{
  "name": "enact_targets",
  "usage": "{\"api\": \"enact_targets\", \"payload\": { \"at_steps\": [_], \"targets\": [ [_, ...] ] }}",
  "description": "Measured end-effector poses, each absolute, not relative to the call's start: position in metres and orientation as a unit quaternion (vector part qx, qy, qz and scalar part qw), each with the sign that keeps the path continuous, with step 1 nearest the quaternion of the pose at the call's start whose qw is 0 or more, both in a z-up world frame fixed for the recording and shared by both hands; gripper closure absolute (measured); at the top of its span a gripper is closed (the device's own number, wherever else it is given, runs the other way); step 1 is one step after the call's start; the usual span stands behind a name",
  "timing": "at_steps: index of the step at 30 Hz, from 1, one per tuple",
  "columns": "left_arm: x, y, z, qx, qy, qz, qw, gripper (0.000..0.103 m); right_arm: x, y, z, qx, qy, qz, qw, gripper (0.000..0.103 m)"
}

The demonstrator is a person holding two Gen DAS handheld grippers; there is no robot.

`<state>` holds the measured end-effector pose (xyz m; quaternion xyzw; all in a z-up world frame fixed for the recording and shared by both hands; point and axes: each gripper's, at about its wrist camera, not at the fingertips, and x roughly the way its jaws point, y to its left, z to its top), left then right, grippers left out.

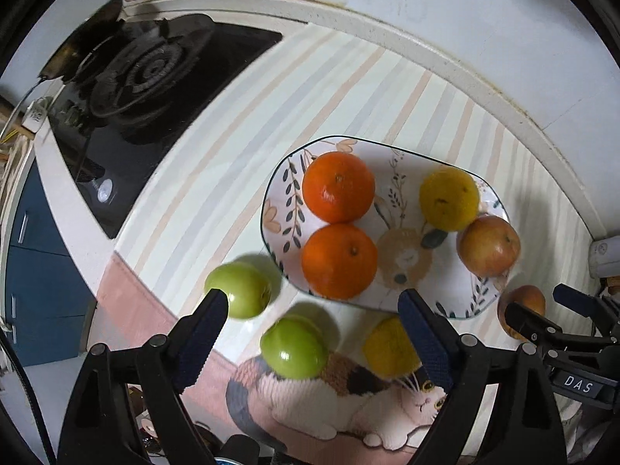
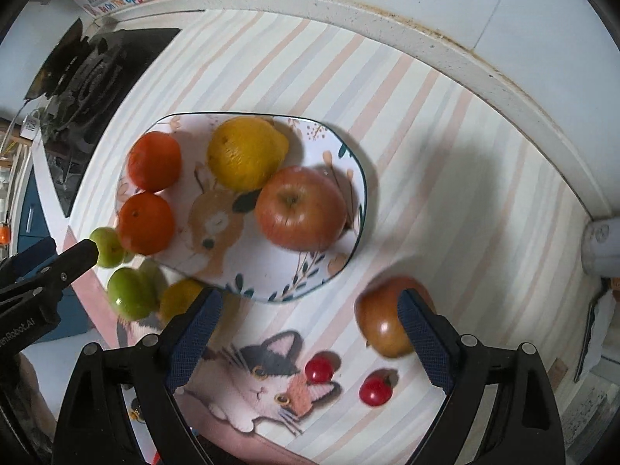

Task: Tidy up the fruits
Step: 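Withdraw both tools from the plate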

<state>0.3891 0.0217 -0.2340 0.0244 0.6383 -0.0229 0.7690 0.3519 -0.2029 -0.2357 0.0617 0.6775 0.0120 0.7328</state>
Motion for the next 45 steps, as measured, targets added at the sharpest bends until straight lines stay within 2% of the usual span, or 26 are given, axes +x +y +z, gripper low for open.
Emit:
{"api": "enact_targets", "payload": {
  "at_steps": [15,30,37,45],
  "targets": [
    [0.309,0.015,-0.170,0.017,0.595,-0.055,0.802,0.013,0.279,-0.193,-0.147,0.042,0.617,0.029,0.785,0.009],
    [0.261,0.016,-0.095,0.012,0.537,-0.081,0.840,0.013,0.217,-0.201,-0.065,0.067,0.566,0.045,0.821,0.009],
    [0.247,0.014,-0.073,0.010,0.520,-0.089,0.849,0.013,0.201,-0.202,-0.043,0.074,0.550,0.049,0.830,0.009],
    [0.243,0.013,-0.070,-0.002,0.525,-0.095,0.846,0.013,0.199,-0.201,-0.038,0.080,0.550,0.053,0.830,0.009]
  ]
}}
